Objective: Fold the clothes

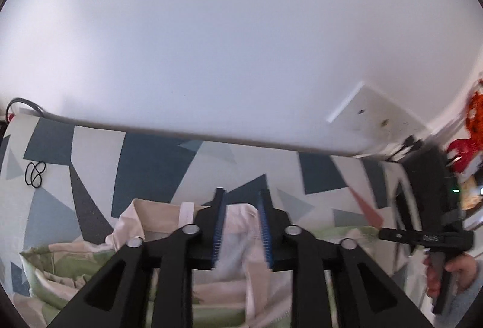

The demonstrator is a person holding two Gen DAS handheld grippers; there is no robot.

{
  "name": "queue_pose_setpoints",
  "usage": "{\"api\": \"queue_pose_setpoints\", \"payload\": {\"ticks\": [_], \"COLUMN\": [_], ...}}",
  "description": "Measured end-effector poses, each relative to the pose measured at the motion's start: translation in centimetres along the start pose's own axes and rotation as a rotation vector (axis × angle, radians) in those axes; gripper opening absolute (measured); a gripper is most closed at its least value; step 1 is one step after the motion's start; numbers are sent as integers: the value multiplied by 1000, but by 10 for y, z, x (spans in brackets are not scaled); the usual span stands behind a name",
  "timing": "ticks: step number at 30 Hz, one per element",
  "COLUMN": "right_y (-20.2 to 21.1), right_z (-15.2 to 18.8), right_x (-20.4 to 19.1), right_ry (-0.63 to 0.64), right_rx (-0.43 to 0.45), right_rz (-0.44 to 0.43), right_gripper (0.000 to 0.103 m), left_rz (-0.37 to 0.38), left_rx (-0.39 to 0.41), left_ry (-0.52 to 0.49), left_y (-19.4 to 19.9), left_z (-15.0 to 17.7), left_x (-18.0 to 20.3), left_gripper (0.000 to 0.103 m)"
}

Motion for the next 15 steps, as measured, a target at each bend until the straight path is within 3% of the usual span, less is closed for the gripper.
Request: {"api": "queue_pose_setpoints", "payload": {"ticks": [2,6,11,15], "right_y": [4,17,32,22], "right_z": [1,-2,-4,11], "right_x": [3,11,-6,-30], "right_ry": [-9,-66,-54,100], "right_rx": [-9,18,96,78], "right_rz": [-12,-13,-5,79], "right_gripper": [64,64,64,64], "left_rz": [73,139,27,-55], "left_rx": [-33,-133,-255,-295], "left_ry": [-19,-103,-128,-98], "left_y": [4,-16,-70,-88], "left_z": [6,28,51,57], "left_x": [6,32,43,30], "left_gripper": [34,35,34,34]}}
Point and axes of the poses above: each gripper's, at about its wrist camera, not at the fingertips, and y roughly against the way its jaws point, x to its right, z to its underside, the point moved 4 cm from there along -y, roughly the way its jaws point, and after that the axes turned 2 degrees about x, right-handed, at the moved point
